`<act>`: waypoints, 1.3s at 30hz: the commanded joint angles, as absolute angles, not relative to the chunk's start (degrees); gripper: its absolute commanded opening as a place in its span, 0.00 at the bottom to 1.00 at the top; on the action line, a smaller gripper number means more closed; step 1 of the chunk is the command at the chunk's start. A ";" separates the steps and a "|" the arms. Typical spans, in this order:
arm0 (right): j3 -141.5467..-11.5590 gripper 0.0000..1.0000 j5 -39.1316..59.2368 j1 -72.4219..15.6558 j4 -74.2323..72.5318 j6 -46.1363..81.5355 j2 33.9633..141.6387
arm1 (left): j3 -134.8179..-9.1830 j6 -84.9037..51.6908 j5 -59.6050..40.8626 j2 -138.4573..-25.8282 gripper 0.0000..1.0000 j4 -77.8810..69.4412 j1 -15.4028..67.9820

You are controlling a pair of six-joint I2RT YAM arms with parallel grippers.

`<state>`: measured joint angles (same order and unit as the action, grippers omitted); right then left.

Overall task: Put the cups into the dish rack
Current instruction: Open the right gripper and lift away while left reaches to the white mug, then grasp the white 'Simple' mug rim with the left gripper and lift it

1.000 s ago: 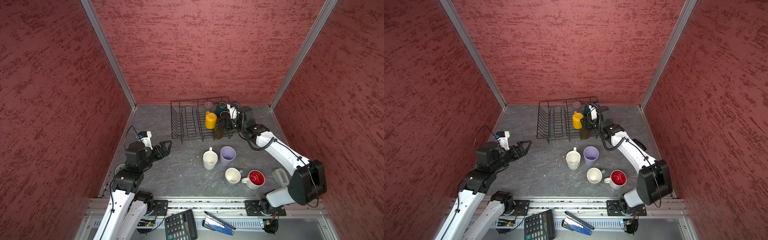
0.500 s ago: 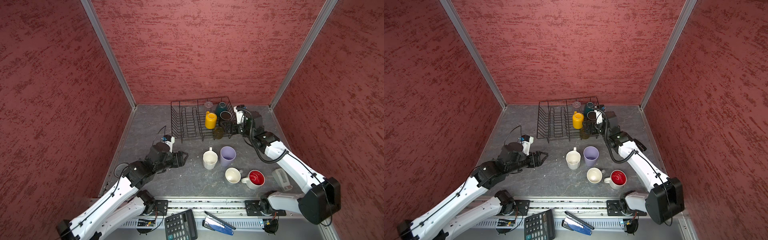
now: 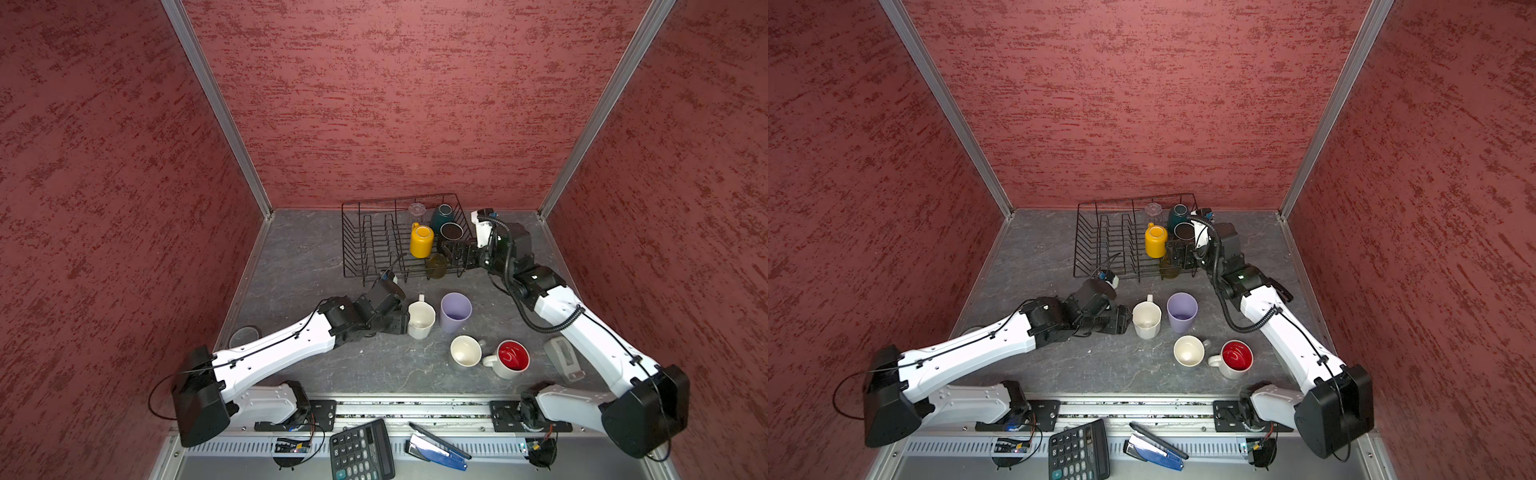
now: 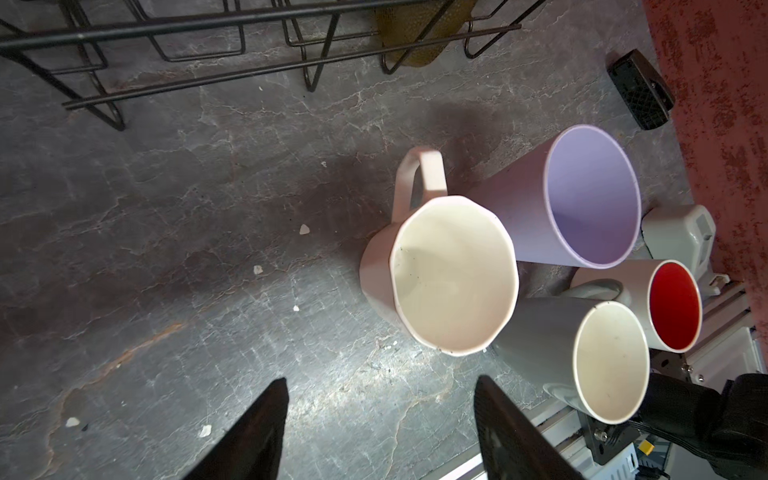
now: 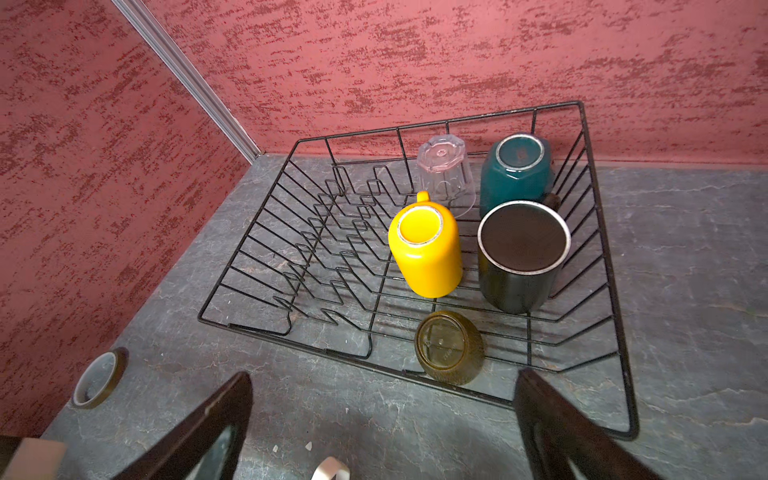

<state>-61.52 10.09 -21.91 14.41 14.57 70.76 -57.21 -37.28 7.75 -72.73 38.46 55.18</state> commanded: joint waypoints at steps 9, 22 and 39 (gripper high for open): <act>-59.48 0.99 9.93 -21.71 13.78 13.89 67.09 | -62.93 -36.83 8.37 -82.82 0.70 35.67 55.51; -58.62 0.99 9.67 -21.58 13.96 12.66 65.52 | -65.97 -36.61 8.29 -90.97 0.66 37.22 55.44; -58.19 0.99 9.93 -21.59 13.79 12.39 64.82 | -64.33 -36.88 5.65 -93.05 0.31 36.61 54.49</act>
<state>-58.43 10.04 -21.91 14.57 12.84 66.28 -64.64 -37.15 6.37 -92.86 36.29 54.76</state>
